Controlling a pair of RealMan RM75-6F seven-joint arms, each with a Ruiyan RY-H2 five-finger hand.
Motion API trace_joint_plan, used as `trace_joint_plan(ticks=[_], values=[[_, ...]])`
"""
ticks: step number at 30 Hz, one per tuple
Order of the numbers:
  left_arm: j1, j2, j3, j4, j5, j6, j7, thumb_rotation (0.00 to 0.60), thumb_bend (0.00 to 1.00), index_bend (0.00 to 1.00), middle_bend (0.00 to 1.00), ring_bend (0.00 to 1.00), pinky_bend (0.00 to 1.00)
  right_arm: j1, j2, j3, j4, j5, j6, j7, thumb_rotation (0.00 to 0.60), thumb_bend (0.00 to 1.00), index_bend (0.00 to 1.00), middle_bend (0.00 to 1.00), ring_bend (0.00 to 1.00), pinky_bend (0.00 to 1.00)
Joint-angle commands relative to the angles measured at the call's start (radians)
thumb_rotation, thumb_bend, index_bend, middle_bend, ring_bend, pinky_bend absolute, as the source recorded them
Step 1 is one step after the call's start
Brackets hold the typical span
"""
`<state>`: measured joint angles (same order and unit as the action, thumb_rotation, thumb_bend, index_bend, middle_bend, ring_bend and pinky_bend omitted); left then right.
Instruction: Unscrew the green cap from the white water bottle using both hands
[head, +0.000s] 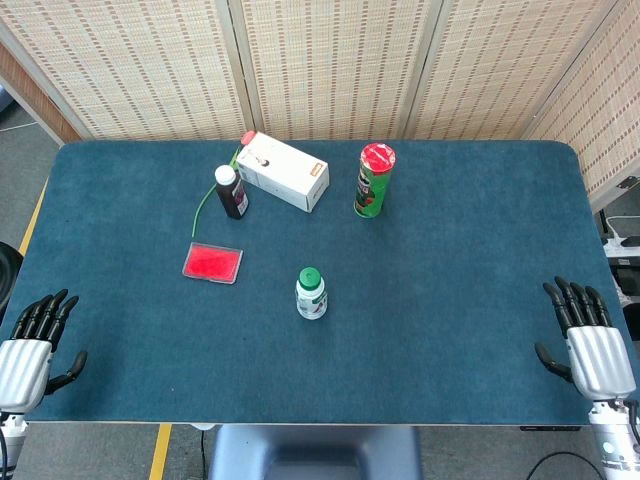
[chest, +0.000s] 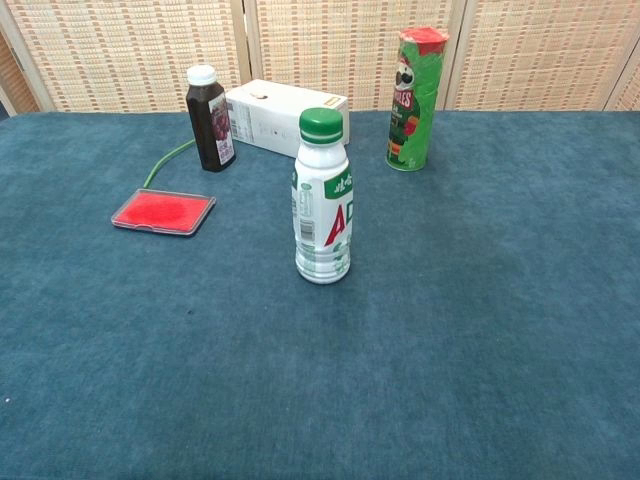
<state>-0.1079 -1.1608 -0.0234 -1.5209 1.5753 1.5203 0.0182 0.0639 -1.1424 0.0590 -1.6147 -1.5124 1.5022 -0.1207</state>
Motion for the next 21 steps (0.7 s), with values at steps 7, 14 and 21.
trace_joint_plan(ticks=[7,14,21], values=[[-0.023,-0.008,0.011,0.011,0.029,-0.028,-0.024,0.600,0.38,0.00,0.00,0.00,0.10,-0.002,0.005,-0.006,0.000,-0.011,0.005,0.008,0.600,0.20,0.00,0.00,0.00,0.00],[-0.172,-0.145,0.053,0.078,0.166,-0.145,-0.527,0.600,0.38,0.00,0.00,0.00,0.12,-0.020,0.044,-0.011,-0.002,-0.033,0.035,0.093,0.600,0.20,0.00,0.00,0.00,0.00],[-0.320,-0.307,-0.012,0.063,0.100,-0.295,-0.785,0.600,0.37,0.00,0.00,0.00,0.09,-0.029,0.057,-0.020,-0.002,-0.059,0.055,0.122,0.600,0.20,0.00,0.00,0.00,0.00]])
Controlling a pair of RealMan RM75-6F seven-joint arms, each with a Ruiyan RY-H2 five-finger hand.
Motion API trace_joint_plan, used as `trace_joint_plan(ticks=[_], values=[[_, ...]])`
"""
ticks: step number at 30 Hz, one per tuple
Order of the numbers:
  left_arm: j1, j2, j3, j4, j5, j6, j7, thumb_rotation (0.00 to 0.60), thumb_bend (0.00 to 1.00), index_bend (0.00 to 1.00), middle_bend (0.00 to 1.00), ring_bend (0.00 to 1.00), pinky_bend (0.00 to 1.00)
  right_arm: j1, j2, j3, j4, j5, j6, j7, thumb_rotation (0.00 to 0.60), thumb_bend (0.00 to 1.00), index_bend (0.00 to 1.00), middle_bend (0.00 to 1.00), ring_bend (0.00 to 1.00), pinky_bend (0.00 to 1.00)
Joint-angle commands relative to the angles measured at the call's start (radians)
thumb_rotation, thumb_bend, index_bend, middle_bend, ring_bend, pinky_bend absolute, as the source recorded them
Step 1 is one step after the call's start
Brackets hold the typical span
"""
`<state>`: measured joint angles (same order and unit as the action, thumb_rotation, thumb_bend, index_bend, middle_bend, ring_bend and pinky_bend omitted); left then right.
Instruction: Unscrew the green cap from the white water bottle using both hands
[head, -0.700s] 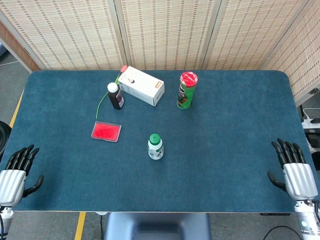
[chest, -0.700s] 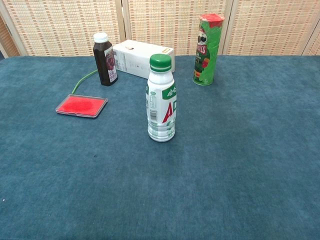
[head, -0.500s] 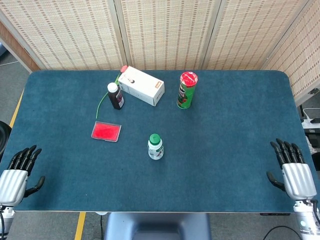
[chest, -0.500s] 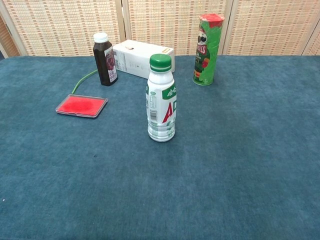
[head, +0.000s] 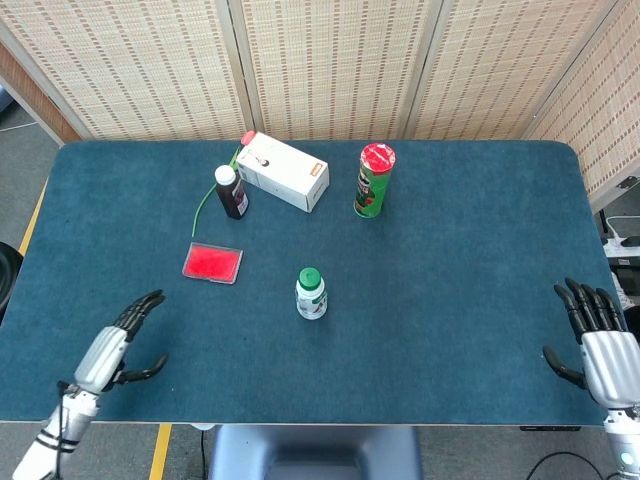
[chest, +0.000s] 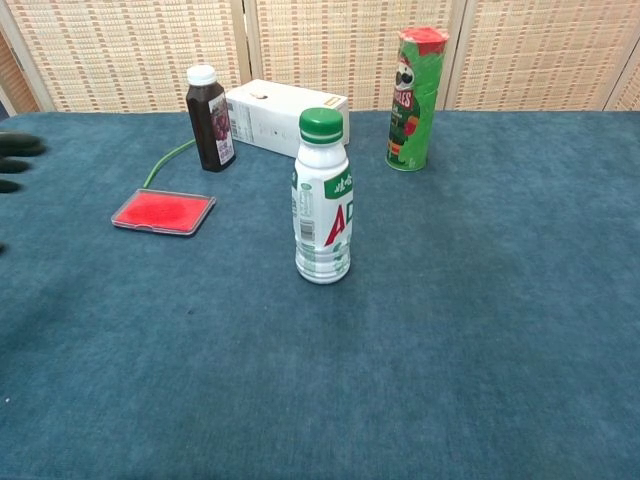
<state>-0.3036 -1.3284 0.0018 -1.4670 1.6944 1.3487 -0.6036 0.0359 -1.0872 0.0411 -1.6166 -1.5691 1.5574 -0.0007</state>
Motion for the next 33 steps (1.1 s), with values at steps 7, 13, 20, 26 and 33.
trace_joint_plan(ticks=[7,13,20,26,33], values=[[-0.215,-0.289,-0.107,0.053,-0.127,-0.237,-0.190,0.600,0.35,0.00,0.00,0.00,0.08,-0.006,0.021,-0.007,-0.004,-0.008,0.002,0.039,0.600,0.20,0.00,0.00,0.00,0.00],[-0.263,-0.374,-0.133,0.095,-0.158,-0.271,-0.243,0.600,0.32,0.00,0.00,0.00,0.08,-0.006,0.038,-0.022,-0.009,-0.027,-0.008,0.072,0.600,0.20,0.00,0.00,0.00,0.00],[-0.327,-0.471,-0.165,0.175,-0.199,-0.322,-0.208,0.600,0.32,0.00,0.00,0.00,0.08,0.001,0.047,-0.027,-0.012,-0.032,-0.026,0.084,0.600,0.20,0.00,0.00,0.00,0.00],[-0.370,-0.543,-0.195,0.251,-0.240,-0.356,-0.167,0.600,0.32,0.00,0.00,0.00,0.08,0.003,0.055,-0.029,-0.012,-0.030,-0.035,0.095,0.600,0.20,0.00,0.00,0.00,0.00],[-0.415,-0.595,-0.231,0.293,-0.275,-0.387,-0.155,0.600,0.32,0.00,0.00,0.00,0.08,0.005,0.061,-0.027,-0.013,-0.022,-0.041,0.103,0.600,0.20,0.00,0.00,0.00,0.00]])
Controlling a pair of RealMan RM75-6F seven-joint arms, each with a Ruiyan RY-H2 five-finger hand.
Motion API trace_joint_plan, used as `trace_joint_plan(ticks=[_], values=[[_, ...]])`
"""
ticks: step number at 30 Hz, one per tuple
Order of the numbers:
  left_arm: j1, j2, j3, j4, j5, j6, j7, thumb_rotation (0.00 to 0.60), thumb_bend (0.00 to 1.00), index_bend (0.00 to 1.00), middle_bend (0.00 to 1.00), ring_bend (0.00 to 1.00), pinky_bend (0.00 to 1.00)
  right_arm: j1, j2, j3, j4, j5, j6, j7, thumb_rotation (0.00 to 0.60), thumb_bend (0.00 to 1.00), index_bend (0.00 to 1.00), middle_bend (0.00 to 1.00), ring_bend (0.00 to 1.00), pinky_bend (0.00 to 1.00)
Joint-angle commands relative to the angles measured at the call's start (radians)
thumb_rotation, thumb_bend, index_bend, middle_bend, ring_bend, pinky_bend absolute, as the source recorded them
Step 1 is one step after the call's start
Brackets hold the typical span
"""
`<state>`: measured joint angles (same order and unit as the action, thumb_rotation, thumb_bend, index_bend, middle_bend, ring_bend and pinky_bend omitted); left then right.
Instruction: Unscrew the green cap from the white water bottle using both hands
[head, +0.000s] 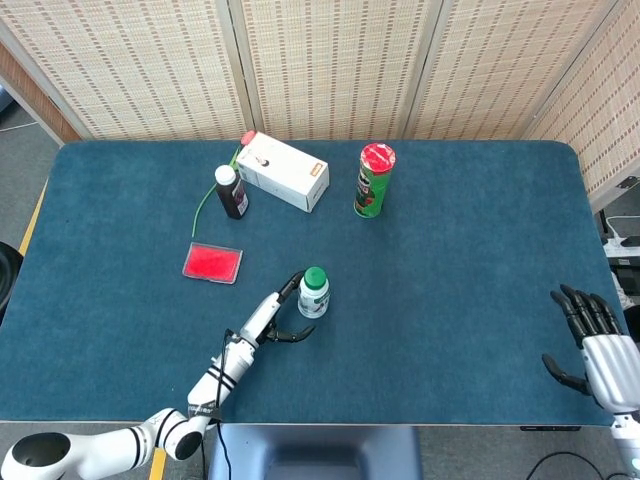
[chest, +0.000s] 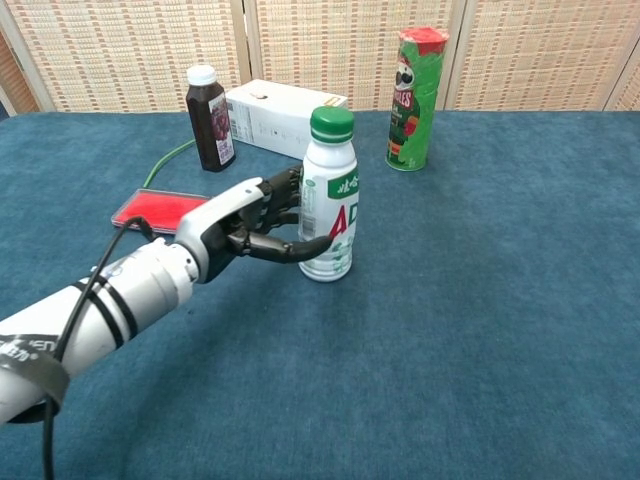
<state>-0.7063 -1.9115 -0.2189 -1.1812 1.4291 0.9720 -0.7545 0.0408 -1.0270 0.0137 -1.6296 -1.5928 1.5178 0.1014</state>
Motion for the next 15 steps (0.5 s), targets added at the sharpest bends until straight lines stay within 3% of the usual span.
trace_joint_plan(ticks=[1,15], values=[[-0.017,-0.018,-0.016,0.010,-0.014,-0.013,-0.006,0.600,0.32,0.00,0.00,0.00,0.08,0.001,0.001,0.001,0.000,0.003,-0.003,0.001,0.600,0.20,0.00,0.00,0.00,0.00],[-0.102,-0.116,-0.086,0.124,-0.081,-0.079,-0.035,0.600,0.32,0.00,0.04,0.00,0.07,0.009,0.006,0.006,0.004,0.020,-0.022,0.006,0.600,0.20,0.00,0.00,0.00,0.00]])
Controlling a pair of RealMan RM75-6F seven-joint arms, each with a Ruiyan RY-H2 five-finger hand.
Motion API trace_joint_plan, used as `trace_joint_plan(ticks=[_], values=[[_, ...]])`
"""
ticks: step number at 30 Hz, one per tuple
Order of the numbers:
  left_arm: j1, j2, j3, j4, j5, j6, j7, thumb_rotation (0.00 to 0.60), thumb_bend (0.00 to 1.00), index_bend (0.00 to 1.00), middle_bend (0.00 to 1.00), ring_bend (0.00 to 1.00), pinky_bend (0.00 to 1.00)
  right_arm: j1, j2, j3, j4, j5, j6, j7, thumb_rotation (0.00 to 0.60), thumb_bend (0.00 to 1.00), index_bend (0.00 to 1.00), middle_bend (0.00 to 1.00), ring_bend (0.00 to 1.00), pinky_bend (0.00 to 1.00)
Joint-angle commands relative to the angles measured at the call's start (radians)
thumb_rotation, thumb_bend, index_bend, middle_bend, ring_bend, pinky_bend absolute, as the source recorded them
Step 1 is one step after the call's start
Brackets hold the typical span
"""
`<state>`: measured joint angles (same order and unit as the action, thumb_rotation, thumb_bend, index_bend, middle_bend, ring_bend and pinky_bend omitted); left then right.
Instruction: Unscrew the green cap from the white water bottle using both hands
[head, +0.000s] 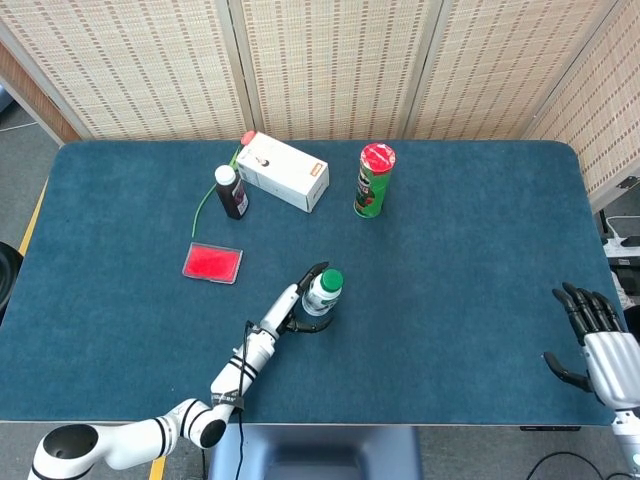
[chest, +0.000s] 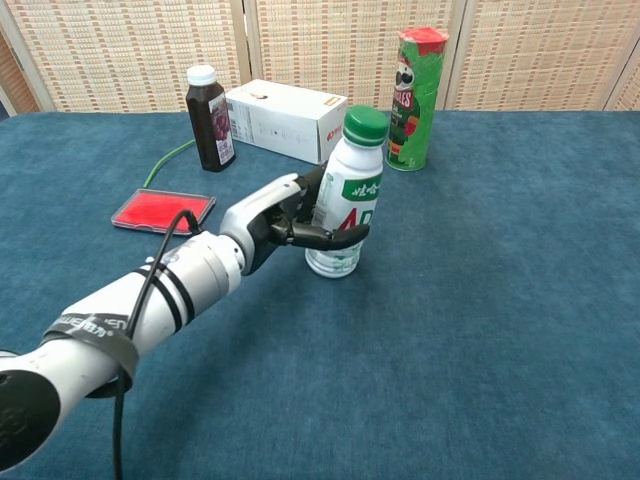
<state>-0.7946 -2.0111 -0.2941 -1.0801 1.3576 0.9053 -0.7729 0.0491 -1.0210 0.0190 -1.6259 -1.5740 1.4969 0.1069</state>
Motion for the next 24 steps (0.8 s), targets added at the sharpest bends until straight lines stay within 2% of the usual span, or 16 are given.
trace_joint_plan(ticks=[1,5,15,17,20,24], values=[[-0.020,-0.023,-0.015,0.034,-0.011,-0.017,-0.023,0.600,0.32,0.00,0.04,0.00,0.07,0.001,0.001,0.001,0.001,0.003,-0.001,0.001,0.600,0.20,0.00,0.00,0.00,0.00],[-0.042,-0.059,-0.037,0.098,-0.021,-0.019,-0.055,0.600,0.31,0.04,0.12,0.00,0.07,0.003,0.003,0.002,0.003,0.007,-0.008,0.004,0.600,0.20,0.00,0.00,0.00,0.00],[-0.059,-0.120,-0.053,0.195,-0.019,0.015,-0.140,0.600,0.36,0.38,0.44,0.18,0.15,0.006,0.001,0.004,0.004,0.015,-0.015,-0.002,0.600,0.20,0.00,0.00,0.00,0.00],[-0.046,-0.128,-0.060,0.185,-0.025,0.032,-0.182,0.600,0.39,0.43,0.48,0.22,0.17,0.006,0.000,0.003,0.003,0.013,-0.015,-0.004,0.600,0.20,0.00,0.00,0.00,0.00],[-0.017,-0.139,-0.071,0.149,-0.031,0.069,-0.282,0.600,0.52,0.53,0.59,0.30,0.19,0.007,-0.001,0.001,0.001,0.008,-0.016,-0.008,0.600,0.20,0.00,0.00,0.00,0.00],[0.009,-0.132,-0.076,0.083,-0.028,0.094,-0.374,0.600,0.63,0.67,0.69,0.35,0.19,0.006,0.001,-0.004,-0.005,-0.003,-0.013,-0.008,0.600,0.20,0.00,0.00,0.00,0.00]])
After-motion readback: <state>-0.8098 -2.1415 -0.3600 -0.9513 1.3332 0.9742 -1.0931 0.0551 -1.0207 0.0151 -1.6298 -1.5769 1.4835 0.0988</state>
